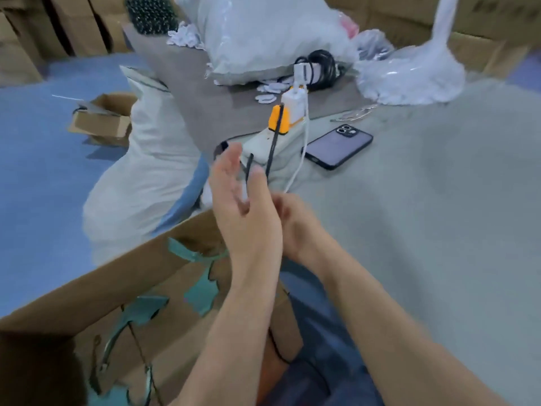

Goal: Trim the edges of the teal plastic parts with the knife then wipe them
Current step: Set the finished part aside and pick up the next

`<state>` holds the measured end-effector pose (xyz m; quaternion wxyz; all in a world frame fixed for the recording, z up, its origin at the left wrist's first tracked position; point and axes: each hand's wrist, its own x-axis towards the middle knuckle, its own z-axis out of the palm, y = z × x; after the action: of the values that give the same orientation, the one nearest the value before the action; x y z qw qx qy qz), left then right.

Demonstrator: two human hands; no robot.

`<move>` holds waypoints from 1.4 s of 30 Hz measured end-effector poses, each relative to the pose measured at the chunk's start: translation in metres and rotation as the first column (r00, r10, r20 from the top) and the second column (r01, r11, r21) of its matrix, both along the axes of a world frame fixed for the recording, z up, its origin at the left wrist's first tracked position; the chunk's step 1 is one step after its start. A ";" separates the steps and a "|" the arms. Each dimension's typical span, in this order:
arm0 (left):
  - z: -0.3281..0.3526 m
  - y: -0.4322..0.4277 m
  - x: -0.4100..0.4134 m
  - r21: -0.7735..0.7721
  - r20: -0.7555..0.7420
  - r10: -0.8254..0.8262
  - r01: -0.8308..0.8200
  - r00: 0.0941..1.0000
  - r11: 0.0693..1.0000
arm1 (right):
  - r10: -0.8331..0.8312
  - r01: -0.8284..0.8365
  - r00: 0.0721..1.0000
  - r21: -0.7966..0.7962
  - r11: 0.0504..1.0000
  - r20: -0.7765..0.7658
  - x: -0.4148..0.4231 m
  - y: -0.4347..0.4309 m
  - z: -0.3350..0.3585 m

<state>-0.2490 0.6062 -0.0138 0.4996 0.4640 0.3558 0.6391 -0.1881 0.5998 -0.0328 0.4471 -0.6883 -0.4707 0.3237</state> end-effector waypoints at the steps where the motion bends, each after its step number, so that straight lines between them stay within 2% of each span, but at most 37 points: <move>1: 0.014 -0.008 0.012 0.058 0.045 -0.041 0.039 0.998 0.998 | -0.052 0.055 0.998 0.058 0.997 -0.042 0.013 -0.011 0.011; 3: 0.041 -0.026 0.037 0.158 0.119 -0.146 0.127 0.982 0.979 | -0.160 0.178 0.979 0.148 0.973 -0.126 0.037 -0.037 0.035; 6: 0.077 -0.057 0.080 0.216 0.187 -0.357 0.316 0.915 0.924 | -0.342 0.369 0.928 0.232 0.900 -0.146 0.077 -0.086 0.066; 9: 0.105 -0.102 0.131 0.208 0.227 -0.603 0.567 0.765 0.797 | -0.542 0.587 0.809 0.284 0.758 -0.228 0.115 -0.154 0.087; 11: 0.115 -0.144 0.163 0.178 0.250 -0.755 0.738 0.606 0.651 | -0.678 0.737 0.675 0.312 0.600 -0.291 0.136 -0.206 0.095; 13: 0.118 -0.194 0.191 0.103 0.275 -0.870 0.887 0.410 0.451 | -0.779 0.853 0.510 0.327 0.406 -0.365 0.151 -0.259 0.098; 15: 0.114 -0.245 0.211 0.003 0.305 -0.920 0.965 0.247 0.260 | -0.842 0.926 0.339 0.310 0.218 -0.420 0.159 -0.308 0.097; 17: 0.105 -0.295 0.227 -0.095 0.302 -0.944 0.990 0.129 0.105 | -0.870 0.959 0.179 0.279 0.050 -0.459 0.164 -0.352 0.089; 20: 0.081 -0.360 0.246 -0.219 0.240 -0.971 0.975 0.024 -0.030 | -0.870 0.957 -0.032 0.235 -0.168 -0.493 0.173 -0.410 0.072; 23: 0.055 -0.411 0.265 -0.310 0.152 -0.985 0.942 -0.081 -0.125 | -0.866 0.922 -0.244 0.172 -0.347 -0.437 0.185 -0.460 0.052; 27: 0.035 -0.467 0.287 -0.372 0.013 -0.962 0.891 -0.273 -0.258 | -0.761 0.757 -0.543 0.185 -0.626 -0.355 0.203 -0.516 0.037; 28: 0.033 -0.479 0.291 -0.384 -0.029 -0.947 0.878 -0.320 -0.285 | -0.744 0.731 -0.592 0.183 -0.658 -0.309 0.208 -0.527 0.034; 30: 0.030 -0.500 0.300 -0.401 -0.074 -0.919 0.855 -0.388 -0.329 | -0.758 0.743 -0.613 0.163 -0.649 -0.221 0.220 -0.546 0.026; 34: 0.024 -0.537 0.316 -0.436 -0.165 -0.872 0.827 -0.461 -0.355 | -0.824 0.812 -0.528 0.162 -0.561 -0.205 0.240 -0.571 0.016; 36: 0.019 -0.547 0.321 -0.392 -0.268 -0.835 0.846 -0.480 -0.361 | -0.828 0.826 -0.557 0.062 -0.560 -0.065 0.244 -0.574 0.013; 38: 0.015 -0.549 0.328 -0.314 -0.414 -0.776 0.875 -0.475 -0.369 | -0.810 0.820 -0.573 0.084 -0.567 0.126 0.242 -0.570 0.012; 40: 0.018 -0.544 0.338 -0.246 -0.548 -0.707 0.894 -0.447 -0.375 | -0.807 0.865 -0.495 0.095 -0.493 0.321 0.237 -0.562 0.013; 42: 0.028 -0.537 0.349 -0.194 -0.648 -0.622 0.885 -0.439 -0.423 | -0.799 0.917 -0.351 0.008 -0.398 0.488 0.229 -0.549 0.017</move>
<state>0.0999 0.0687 0.0137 0.5392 0.7971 -0.2343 -0.1381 0.0410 0.0505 -0.0154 0.2887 -0.8850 0.3122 -0.1895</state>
